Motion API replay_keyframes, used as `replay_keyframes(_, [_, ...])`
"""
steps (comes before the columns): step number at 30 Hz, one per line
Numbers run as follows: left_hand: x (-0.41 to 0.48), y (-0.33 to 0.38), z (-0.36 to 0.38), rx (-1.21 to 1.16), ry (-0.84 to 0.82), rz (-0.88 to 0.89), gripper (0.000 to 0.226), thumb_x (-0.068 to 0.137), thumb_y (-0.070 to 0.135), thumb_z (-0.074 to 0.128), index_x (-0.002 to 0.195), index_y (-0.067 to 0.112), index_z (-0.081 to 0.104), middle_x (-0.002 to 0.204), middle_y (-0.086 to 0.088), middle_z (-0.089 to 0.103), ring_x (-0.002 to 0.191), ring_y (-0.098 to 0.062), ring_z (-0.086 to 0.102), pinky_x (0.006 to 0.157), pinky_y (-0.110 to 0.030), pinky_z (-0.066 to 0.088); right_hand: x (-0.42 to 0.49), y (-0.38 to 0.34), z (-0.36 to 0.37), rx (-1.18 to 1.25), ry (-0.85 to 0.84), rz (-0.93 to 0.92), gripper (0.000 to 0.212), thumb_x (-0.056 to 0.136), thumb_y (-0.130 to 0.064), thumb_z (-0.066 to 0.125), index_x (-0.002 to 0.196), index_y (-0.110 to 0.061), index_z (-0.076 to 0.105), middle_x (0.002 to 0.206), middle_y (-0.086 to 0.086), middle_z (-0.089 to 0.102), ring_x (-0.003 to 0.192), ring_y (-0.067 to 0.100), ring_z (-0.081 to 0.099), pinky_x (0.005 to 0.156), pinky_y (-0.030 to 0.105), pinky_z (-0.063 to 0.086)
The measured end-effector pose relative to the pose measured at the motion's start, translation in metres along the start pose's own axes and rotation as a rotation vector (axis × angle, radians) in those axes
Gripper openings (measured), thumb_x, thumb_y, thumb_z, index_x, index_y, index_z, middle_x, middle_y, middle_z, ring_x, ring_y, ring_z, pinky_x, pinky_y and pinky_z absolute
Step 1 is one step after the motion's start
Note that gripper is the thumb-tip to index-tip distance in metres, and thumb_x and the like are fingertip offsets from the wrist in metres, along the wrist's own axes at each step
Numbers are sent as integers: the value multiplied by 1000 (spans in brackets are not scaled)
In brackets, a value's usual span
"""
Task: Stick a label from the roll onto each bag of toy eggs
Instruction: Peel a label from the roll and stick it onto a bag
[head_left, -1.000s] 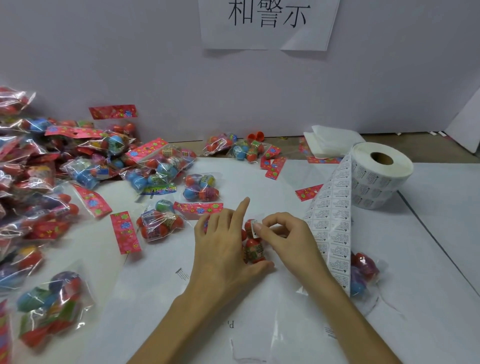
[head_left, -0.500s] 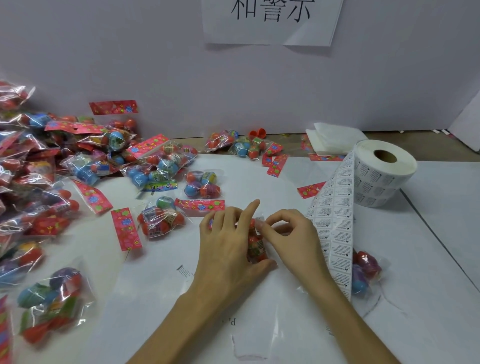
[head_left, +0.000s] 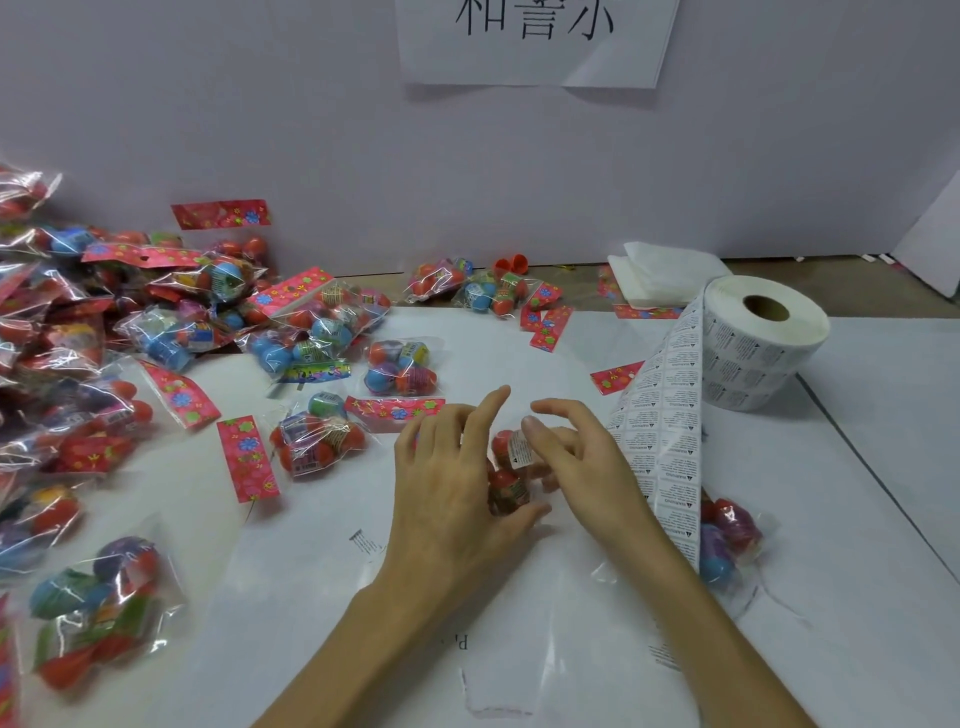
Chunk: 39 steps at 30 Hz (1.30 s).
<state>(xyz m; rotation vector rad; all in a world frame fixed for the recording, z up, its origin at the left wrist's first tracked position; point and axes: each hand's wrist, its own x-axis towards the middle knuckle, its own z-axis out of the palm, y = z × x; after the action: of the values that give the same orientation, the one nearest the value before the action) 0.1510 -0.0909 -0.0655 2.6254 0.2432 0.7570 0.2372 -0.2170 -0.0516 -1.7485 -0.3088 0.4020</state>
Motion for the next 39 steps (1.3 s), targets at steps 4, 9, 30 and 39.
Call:
replay_keyframes(4, [3,4,-6,-53,52,-38,87,74,57,71,146,14,49,110,-6,64,104,-28,62,106,-55,45,-2,-2,1,107,-123,-41,23,97,-26,66,119,-26,62,88,6,77,78,15,74,69,22,56])
replay_keyframes(9, [7,-1,-17,-114,-23,-88,79,74,57,58,144,20,52,117,3,62,105,-21,64,112,-46,30,-7,-3,5,124,-140,-129,36,90,-20,76,121,-27,60,93,2,75,79,19,75,76,32,59])
replay_keyframes(30, [12,-9,-27,-621,48,-228,4,90,25,76,90,27,79,88,18,74,87,-7,69,70,-11,48,-11,-7,3,90,-158,-237,38,89,-16,76,121,-28,60,94,2,76,89,22,73,78,38,57])
replay_keyframes(39, [14,-13,-29,-696,-26,-317,20,91,15,76,78,30,77,77,14,74,65,-1,60,60,-14,46,-9,-5,0,125,-249,-210,40,89,-4,71,123,-22,60,88,5,73,83,16,67,81,32,54])
